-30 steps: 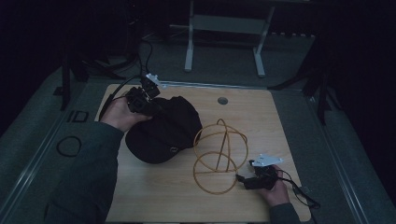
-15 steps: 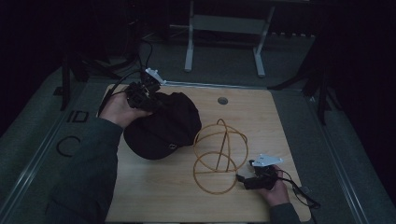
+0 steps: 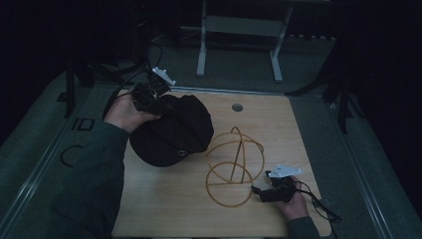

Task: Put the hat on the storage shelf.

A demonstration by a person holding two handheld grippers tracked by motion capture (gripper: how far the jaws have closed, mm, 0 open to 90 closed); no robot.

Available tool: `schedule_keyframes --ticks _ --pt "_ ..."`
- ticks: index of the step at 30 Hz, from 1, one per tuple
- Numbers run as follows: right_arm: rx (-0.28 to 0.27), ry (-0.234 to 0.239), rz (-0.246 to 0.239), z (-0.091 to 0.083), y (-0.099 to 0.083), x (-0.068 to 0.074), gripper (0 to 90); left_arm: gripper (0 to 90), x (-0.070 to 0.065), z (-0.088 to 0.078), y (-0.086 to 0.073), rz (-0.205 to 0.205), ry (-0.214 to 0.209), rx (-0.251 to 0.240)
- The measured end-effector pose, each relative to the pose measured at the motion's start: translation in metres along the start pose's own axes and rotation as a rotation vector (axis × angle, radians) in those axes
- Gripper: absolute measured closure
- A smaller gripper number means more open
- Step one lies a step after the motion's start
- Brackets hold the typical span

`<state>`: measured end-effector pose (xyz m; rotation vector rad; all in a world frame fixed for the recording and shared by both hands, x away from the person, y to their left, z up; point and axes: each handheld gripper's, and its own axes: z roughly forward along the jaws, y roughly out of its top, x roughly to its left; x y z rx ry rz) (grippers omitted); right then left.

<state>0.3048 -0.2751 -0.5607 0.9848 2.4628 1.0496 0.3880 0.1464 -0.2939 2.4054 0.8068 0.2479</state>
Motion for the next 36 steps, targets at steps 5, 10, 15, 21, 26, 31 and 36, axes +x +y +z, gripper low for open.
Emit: schedule_keyframes --ticks 5,10,15,21,26,31,36 --pt "0.000 0.000 0.000 0.000 0.000 0.000 14.2 84.7 0.003 -0.005 -0.001 -0.008 -0.001 -0.017" --pt "0.000 -0.001 -0.002 0.000 0.000 0.000 14.2 84.6 0.001 -0.010 0.003 0.004 0.005 -0.023" --pt "0.000 0.000 -0.003 0.000 0.000 0.000 14.2 84.7 -0.001 -0.016 0.006 0.012 0.006 -0.032" --pt "0.000 0.000 -0.003 0.000 0.000 0.000 14.2 84.7 -0.002 -0.021 0.010 0.017 0.012 -0.042" --pt "0.000 0.000 -0.003 0.000 0.000 0.000 14.2 84.6 -0.003 -0.023 0.012 0.026 0.005 -0.043" --pt "0.000 0.000 -0.003 0.000 0.000 0.000 14.2 84.6 -0.003 -0.026 0.013 0.030 -0.001 -0.050" --pt "0.000 0.000 -0.003 0.000 0.000 0.000 14.2 84.7 -0.001 -0.029 0.014 0.032 -0.006 -0.055"
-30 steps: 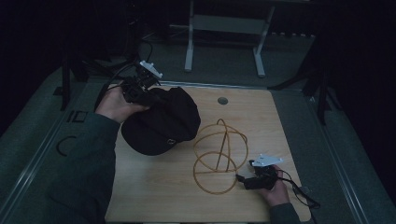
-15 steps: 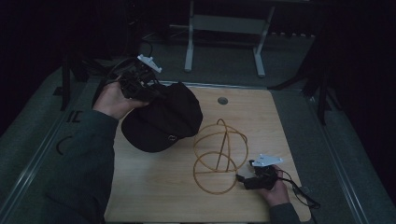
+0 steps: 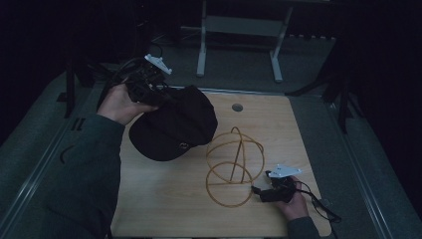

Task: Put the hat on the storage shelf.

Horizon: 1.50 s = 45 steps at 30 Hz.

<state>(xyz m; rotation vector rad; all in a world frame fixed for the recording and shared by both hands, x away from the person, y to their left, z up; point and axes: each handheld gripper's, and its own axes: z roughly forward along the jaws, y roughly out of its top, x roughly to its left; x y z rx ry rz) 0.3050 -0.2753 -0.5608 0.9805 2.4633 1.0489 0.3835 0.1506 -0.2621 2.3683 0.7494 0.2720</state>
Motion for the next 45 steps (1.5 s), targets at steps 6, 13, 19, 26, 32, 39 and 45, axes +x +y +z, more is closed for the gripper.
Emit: schedule_keyframes --ticks 6,13,19,26,32,39,45 --pt "0.000 0.000 0.000 0.000 0.000 0.000 14.2 84.6 -0.001 -0.004 0.005 0.013 0.005 0.003" --pt "0.000 -0.001 0.001 0.000 0.000 0.000 14.2 84.6 -0.002 -0.008 0.008 0.028 -0.011 -0.007" --pt "0.000 -0.001 0.000 0.000 0.000 0.000 14.2 84.6 -0.002 -0.011 0.012 0.041 -0.014 -0.012" --pt "0.000 -0.001 0.000 0.000 0.000 0.000 14.2 84.7 -0.003 -0.015 0.016 0.042 -0.030 -0.040" --pt "0.000 -0.001 0.000 0.000 0.000 0.000 14.2 84.6 -0.004 -0.015 0.018 0.048 -0.037 -0.046" --pt "0.001 -0.001 -0.002 0.000 0.000 0.000 14.2 84.6 -0.005 -0.016 0.021 0.045 -0.043 -0.062" --pt "0.001 -0.001 -0.002 0.000 0.000 0.000 14.2 84.7 -0.007 -0.016 0.025 0.050 -0.041 -0.068"
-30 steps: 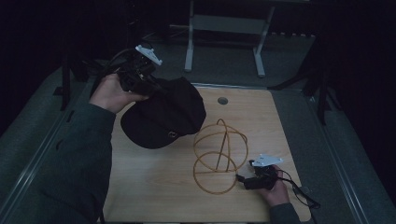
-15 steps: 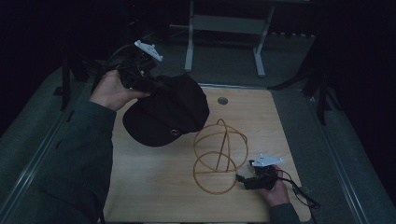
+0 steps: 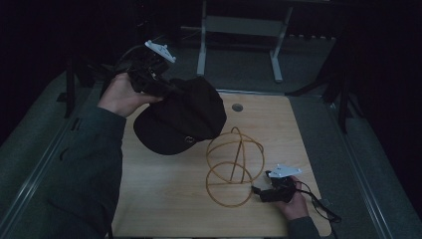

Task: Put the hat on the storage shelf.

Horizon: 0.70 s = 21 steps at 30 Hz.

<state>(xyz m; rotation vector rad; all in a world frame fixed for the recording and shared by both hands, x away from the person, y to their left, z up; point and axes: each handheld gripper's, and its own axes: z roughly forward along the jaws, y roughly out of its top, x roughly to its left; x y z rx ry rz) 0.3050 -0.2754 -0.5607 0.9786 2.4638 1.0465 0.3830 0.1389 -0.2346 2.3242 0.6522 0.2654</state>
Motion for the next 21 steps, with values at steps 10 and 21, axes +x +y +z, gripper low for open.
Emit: schedule_keyframes --ticks 10,21 --pt "0.001 0.000 0.002 0.000 0.000 0.000 14.2 84.7 -0.004 -0.001 0.007 0.016 -0.002 -0.003" --pt "0.001 0.000 0.002 0.000 0.000 0.000 14.2 84.7 -0.011 -0.001 0.018 0.028 -0.014 -0.024"
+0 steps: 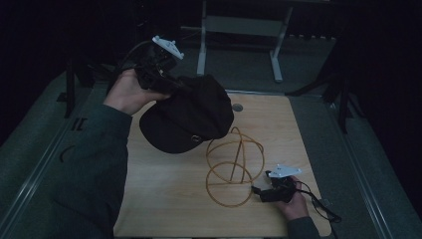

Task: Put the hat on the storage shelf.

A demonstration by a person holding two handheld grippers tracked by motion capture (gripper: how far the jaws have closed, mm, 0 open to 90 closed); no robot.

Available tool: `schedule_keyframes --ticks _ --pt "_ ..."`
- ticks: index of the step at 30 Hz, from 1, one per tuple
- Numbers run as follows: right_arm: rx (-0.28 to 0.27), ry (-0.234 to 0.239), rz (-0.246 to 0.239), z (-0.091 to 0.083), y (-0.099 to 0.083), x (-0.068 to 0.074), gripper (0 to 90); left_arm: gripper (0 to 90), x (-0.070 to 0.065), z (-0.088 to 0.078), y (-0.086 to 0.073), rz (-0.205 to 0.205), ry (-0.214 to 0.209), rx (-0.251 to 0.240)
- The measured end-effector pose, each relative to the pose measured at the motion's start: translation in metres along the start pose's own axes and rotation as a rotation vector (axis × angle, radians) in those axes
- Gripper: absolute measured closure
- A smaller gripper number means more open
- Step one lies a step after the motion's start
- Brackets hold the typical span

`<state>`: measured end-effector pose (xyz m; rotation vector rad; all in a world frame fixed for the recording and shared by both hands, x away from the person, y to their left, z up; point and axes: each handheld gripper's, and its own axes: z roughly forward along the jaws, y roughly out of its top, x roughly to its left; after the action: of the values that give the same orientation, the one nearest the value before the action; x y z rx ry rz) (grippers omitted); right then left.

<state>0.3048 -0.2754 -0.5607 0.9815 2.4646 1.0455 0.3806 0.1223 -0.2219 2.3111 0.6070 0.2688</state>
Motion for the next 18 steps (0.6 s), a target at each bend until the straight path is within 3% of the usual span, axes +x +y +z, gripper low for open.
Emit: schedule_keyframes --ticks 18 --pt "0.001 0.001 0.001 -0.0001 0.0000 0.0001 14.2 84.8 -0.0007 -0.0027 0.0079 -0.013 -0.002 -0.027"
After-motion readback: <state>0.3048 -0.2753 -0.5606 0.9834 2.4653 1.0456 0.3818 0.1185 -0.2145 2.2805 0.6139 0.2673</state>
